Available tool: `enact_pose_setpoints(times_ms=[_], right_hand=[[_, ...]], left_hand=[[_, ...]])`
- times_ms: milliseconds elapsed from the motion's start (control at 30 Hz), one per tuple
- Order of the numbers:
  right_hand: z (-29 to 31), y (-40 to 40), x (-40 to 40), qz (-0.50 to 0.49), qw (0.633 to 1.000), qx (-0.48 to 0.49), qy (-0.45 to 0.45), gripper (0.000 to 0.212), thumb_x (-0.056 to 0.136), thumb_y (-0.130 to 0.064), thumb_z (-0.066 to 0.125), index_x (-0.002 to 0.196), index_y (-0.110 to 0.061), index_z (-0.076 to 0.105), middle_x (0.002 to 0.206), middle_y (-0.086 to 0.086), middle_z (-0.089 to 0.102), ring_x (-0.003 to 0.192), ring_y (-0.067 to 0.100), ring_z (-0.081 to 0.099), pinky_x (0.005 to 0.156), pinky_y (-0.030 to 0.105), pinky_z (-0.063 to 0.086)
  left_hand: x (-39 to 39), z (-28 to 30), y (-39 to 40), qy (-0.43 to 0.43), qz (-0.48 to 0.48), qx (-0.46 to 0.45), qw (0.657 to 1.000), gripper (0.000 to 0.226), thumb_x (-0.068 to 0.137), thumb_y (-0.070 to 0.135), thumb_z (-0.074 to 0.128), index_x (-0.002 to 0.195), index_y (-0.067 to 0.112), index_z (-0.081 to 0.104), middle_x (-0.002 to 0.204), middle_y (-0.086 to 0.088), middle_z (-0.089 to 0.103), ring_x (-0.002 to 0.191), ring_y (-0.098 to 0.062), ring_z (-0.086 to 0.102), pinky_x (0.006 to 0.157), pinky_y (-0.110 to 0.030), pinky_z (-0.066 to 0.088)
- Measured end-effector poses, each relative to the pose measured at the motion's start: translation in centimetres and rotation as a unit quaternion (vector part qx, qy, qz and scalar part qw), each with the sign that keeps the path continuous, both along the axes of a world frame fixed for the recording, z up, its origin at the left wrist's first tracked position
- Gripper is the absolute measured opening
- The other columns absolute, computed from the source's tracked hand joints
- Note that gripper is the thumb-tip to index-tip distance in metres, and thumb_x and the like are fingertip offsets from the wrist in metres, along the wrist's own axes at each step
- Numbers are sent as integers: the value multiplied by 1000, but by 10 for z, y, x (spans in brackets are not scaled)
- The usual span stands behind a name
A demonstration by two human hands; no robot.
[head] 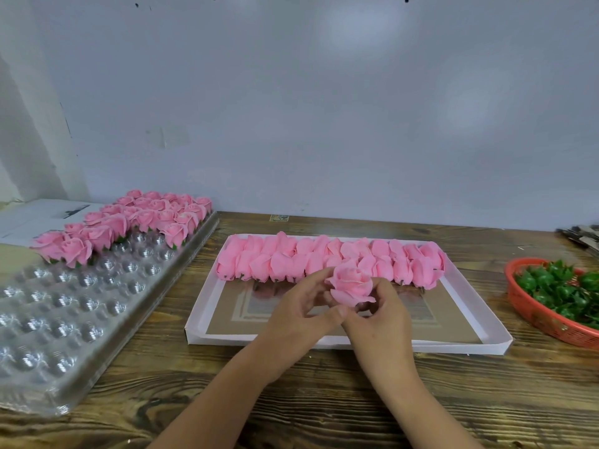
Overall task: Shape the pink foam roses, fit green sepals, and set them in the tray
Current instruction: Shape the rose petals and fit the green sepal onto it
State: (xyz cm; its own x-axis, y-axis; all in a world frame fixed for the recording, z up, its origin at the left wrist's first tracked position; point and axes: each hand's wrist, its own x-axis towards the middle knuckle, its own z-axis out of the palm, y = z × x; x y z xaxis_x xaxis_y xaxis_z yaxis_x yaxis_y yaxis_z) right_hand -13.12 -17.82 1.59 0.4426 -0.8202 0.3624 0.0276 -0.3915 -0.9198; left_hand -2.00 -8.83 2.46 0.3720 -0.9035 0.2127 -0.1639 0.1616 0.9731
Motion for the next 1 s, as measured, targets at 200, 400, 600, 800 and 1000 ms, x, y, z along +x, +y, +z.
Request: enact_pose_setpoints(times_ms=[200,400,600,800,1000], right_hand=[[-2,0,2,36,999,-13,9,28,74,-21,80,99,-31,70,89,-17,73,83,3,67,66,11,49],[-1,6,6,68,997,-18,20,23,77,-40,66,98,-33,71,81,-8,73,73,8,68,66,23,56],[2,7,6,109,993,38,-22,21,81,-35,71,102,-36,71,75,-4,68,76,18,67,64,46,59],[5,7,5,127,988,70,-61,11,81,-33,65,90,-35,71,71,-3,65,73,14,61,53,26,53],[7,6,3,135,989,41,-43,23,78,-47,63,96,-38,73,81,-10,68,76,7,59,71,38,51]], left_hand=[[3,-3,-2,38,58,13,998,69,69,44,84,132,48,54,128,22,64,117,3,61,94,-20,53],[5,4,0,56,57,-13,997,25,87,28,77,112,28,75,113,1,75,110,-16,69,93,-29,56],[7,7,2,113,59,-4,992,37,82,44,77,113,24,75,113,-5,75,111,-26,69,98,-46,55],[7,7,1,131,65,2,989,35,77,44,80,108,30,75,110,-2,76,108,-23,70,89,-35,58],[11,10,4,119,41,9,992,32,77,41,80,107,33,75,112,0,75,109,-20,68,90,-33,57]])
